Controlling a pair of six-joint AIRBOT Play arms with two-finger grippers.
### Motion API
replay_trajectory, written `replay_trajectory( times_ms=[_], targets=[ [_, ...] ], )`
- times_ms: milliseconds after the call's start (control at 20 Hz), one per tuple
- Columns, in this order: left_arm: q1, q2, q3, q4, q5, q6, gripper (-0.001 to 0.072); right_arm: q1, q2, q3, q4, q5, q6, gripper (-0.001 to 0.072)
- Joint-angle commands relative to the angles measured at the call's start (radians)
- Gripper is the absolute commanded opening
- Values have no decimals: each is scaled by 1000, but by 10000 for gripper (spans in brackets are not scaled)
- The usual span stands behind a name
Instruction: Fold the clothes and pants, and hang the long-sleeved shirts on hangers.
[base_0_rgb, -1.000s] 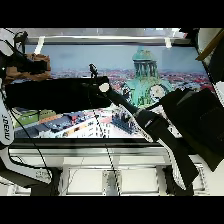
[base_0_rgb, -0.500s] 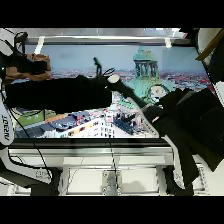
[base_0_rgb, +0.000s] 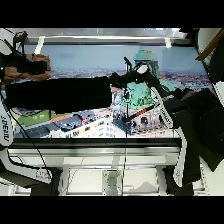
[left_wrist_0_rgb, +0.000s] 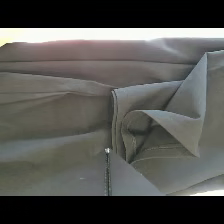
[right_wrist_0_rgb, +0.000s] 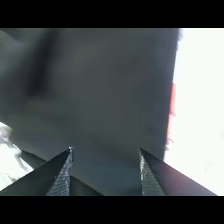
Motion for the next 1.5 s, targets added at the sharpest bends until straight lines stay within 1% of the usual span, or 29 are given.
replay_trajectory(
  times_ms=[0, 150, 650, 750, 1100, 1150, 1200, 1250, 1300, 1350, 1450],
  targets=[
    [0, 0, 0, -16, -1, 0, 10, 23, -42, -13, -39, 23, 42, 454],
    [0, 0, 0, -45, -1, 1, 10, 44, -51, -13, -49, -17, 42, 453],
    [0, 0, 0, -45, 0, 8, 10, -24, -51, 35, -68, -4, 61, 452],
    [0, 0, 0, -45, 0, 8, 10, -14, -56, 35, -73, -5, 83, 452],
    [0, 0, 0, -45, -1, 8, 10, 65, -83, 34, -72, -15, 86, 451],
    [0, 0, 0, -45, -1, 8, 10, 74, -83, 34, -69, -15, 86, 402],
    [0, 0, 0, -45, -1, 8, 11, 80, -83, 35, -64, -14, 85, 297],
    [0, 0, 0, -44, -3, 8, 10, 81, -81, 35, -45, -5, 84, 138],
    [0, 0, 0, -44, -12, 8, 10, 80, -74, 35, -14, 11, 81, 12],
    [2, 2, 0, -40, -27, 13, 10, 73, -60, 38, -9, 38, 72, 4],
    [2, 11, 0, -40, -71, 44, 11, 45, -3, 38, -50, 100, 53, 4]
  ],
)
